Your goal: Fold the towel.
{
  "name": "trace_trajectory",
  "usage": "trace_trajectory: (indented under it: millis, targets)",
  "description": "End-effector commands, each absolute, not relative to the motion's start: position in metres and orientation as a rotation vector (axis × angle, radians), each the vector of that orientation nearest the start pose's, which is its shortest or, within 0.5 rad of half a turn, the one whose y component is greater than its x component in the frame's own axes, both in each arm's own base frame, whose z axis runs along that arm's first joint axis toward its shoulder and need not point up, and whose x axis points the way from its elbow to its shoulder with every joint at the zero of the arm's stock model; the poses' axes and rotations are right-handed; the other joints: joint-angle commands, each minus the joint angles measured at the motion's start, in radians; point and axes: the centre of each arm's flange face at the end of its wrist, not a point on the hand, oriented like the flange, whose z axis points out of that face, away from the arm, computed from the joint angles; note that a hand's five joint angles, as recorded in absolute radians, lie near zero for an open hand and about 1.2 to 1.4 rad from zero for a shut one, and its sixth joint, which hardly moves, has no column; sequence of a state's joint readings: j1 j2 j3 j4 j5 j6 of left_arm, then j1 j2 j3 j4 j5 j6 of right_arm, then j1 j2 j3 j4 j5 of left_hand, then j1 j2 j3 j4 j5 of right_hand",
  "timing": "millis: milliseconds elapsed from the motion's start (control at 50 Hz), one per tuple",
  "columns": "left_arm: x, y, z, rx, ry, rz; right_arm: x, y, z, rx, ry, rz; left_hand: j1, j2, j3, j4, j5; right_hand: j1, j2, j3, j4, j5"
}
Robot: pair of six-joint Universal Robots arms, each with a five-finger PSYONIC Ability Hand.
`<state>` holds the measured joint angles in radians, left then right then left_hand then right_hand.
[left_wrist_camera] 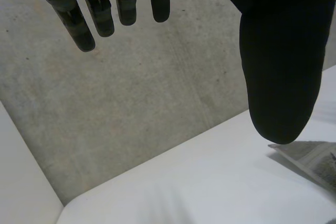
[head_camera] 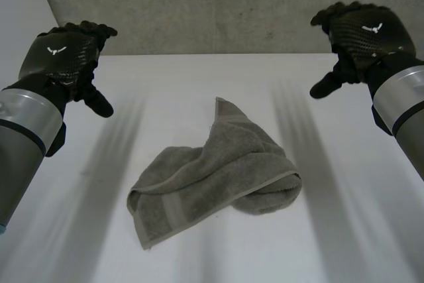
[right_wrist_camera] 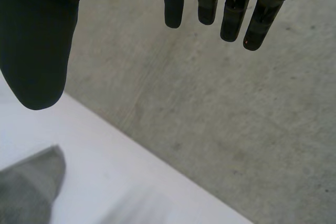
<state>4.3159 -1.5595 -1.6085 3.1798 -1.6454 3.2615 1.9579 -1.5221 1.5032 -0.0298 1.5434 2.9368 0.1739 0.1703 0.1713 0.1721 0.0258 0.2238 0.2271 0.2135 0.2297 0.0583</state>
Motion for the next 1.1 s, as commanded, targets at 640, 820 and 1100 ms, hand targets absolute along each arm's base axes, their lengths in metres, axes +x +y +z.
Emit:
trace_trajectory:
  millis: [640,820,1100]
  targets:
    - [-0.277,-0.169,0.138,1.01,2.721,-1.7,0.257,-0.256,0.144,-1.089,2.077,-1.528,0.169,0.172,0.171,0.171,0.142,0.547,0.544,0.558,0.541,0.538]
    - [-0.28,-0.178,0.128,0.972,2.685,-1.729,0.261,-0.263,0.145,-1.095,2.035,-1.576,0.178,0.181,0.18,0.179,0.151,1.172,1.169,1.183,1.166,1.163]
    - [-0.281,-0.18,0.126,0.978,2.678,-1.727,0.259,-0.267,0.168,-0.95,2.038,-1.646,0.192,0.196,0.195,0.194,0.166,1.172,1.169,1.183,1.167,1.163]
